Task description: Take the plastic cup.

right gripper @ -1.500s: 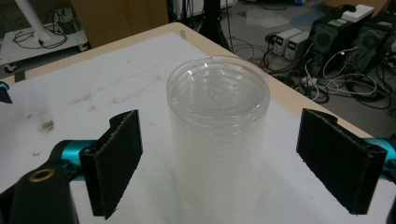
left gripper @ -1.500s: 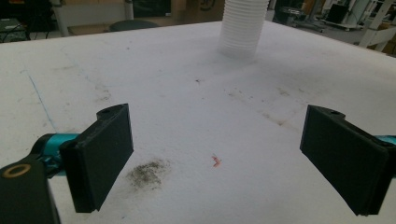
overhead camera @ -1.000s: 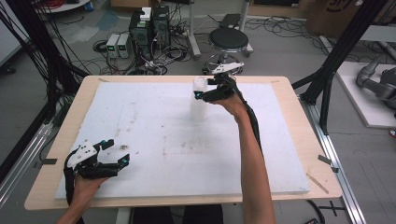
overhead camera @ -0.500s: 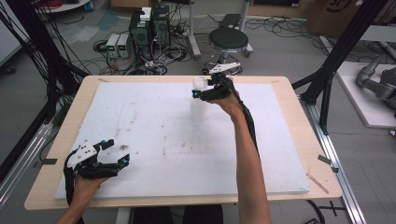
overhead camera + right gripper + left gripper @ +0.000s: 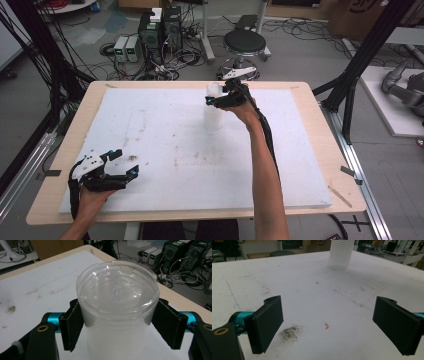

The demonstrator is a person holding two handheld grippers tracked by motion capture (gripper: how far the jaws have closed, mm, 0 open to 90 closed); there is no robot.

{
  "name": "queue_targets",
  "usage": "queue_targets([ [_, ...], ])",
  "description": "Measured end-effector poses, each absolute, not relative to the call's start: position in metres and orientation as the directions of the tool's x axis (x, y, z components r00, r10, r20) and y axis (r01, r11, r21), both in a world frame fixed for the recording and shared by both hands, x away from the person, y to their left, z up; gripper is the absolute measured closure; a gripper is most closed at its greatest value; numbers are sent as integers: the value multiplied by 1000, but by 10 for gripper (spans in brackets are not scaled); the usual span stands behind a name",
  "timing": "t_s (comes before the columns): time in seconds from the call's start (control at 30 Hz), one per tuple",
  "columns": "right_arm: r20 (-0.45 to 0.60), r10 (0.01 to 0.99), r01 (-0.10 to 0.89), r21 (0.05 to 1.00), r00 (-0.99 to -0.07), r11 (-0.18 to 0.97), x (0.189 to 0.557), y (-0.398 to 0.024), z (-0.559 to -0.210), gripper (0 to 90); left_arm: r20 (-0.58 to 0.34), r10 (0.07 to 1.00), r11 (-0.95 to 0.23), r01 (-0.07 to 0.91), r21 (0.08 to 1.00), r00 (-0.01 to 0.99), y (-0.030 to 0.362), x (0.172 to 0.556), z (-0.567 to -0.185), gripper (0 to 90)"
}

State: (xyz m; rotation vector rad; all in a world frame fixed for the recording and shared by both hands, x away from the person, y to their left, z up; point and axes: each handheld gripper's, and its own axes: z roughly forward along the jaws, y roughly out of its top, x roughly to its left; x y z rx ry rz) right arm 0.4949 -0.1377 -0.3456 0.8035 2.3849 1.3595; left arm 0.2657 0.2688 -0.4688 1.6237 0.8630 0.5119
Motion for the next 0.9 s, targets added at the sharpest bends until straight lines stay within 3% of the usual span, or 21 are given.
queue_targets([
  [0.9, 8, 589, 307, 859, -808, 410, 490, -137, -340, 358, -121, 764, -64, 261, 963, 634, 269, 266, -469, 94],
])
